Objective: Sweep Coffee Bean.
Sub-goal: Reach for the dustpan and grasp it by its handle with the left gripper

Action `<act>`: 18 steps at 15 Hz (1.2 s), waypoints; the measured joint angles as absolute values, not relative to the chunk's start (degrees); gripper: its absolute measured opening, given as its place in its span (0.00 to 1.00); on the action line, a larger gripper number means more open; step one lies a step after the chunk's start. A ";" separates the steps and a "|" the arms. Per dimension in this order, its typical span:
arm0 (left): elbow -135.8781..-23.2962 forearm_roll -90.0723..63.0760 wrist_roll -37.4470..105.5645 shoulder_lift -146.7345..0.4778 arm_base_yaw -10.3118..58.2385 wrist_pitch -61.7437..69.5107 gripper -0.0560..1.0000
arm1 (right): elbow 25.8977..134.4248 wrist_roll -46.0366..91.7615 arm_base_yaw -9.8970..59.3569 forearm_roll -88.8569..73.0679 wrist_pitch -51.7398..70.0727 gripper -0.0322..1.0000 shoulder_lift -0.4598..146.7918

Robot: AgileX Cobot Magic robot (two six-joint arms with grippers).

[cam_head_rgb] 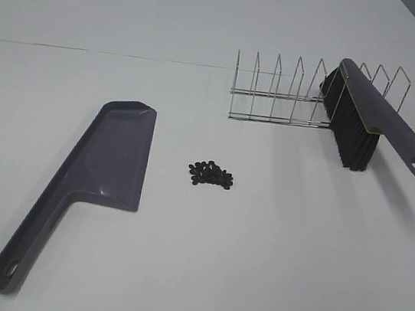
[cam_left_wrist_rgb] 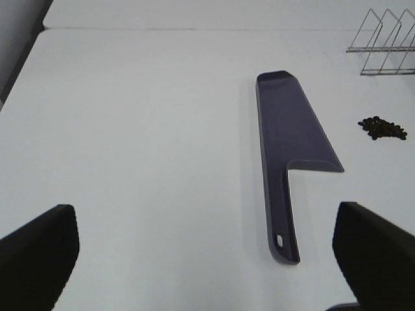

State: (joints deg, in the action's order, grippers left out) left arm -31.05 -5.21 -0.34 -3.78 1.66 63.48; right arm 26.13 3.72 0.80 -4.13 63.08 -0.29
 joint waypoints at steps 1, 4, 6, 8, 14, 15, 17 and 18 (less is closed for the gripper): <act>-31.63 -4.98 -0.63 -5.67 1.66 64.06 0.99 | 26.13 3.72 0.80 -4.13 63.08 0.64 -0.29; -39.19 -2.81 -0.69 -27.85 1.66 69.73 0.99 | 26.13 3.72 0.80 -4.13 63.08 0.64 -0.29; -42.86 -2.81 -0.86 -38.90 1.66 70.07 0.99 | 26.13 3.72 0.80 -4.13 63.08 0.64 -0.29; -44.81 -2.81 -1.78 -45.38 1.66 69.79 0.99 | 26.13 3.72 0.80 -4.13 63.08 0.64 -0.29; -45.15 1.03 -16.79 -72.99 19.08 56.09 0.99 | 26.13 3.72 0.80 -4.13 63.08 0.64 -0.29; -45.15 1.26 -18.16 -77.75 20.80 53.11 0.99 | 26.13 3.72 0.80 -4.13 63.08 0.64 -0.29; -45.66 1.20 -19.02 -87.38 22.57 47.61 0.99 | 26.13 3.72 0.80 -4.13 63.08 0.64 -0.29; -46.35 0.97 -19.02 -91.90 22.75 44.69 0.99 | 26.13 3.72 0.80 -4.13 63.08 0.64 -0.29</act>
State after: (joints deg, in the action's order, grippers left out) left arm -46.35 0.97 -19.02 -91.90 22.75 44.69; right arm 26.13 3.72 0.80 -4.13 63.08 -0.29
